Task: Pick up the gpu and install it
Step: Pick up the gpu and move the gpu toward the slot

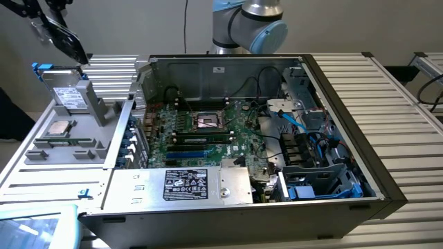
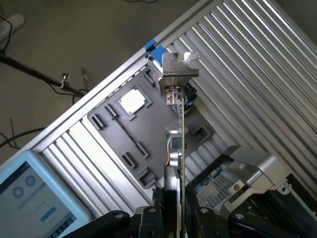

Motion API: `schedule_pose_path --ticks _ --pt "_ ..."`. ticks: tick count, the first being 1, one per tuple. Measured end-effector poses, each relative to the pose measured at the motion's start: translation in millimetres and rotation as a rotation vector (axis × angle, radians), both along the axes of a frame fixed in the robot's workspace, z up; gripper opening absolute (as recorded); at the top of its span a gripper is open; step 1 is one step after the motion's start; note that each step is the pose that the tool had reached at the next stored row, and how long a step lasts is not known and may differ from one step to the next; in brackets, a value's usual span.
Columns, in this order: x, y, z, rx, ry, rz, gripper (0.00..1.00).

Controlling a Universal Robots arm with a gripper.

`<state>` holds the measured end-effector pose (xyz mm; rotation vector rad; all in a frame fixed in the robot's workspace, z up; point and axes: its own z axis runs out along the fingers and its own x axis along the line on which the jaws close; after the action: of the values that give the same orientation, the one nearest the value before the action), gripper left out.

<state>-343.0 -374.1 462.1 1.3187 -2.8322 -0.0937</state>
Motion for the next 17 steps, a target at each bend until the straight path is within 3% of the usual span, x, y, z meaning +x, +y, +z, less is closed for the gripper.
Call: schedule_pose_path --ticks 17 --pt "0.0 0.0 0.0 0.0 0.0001 0.31 0.28"
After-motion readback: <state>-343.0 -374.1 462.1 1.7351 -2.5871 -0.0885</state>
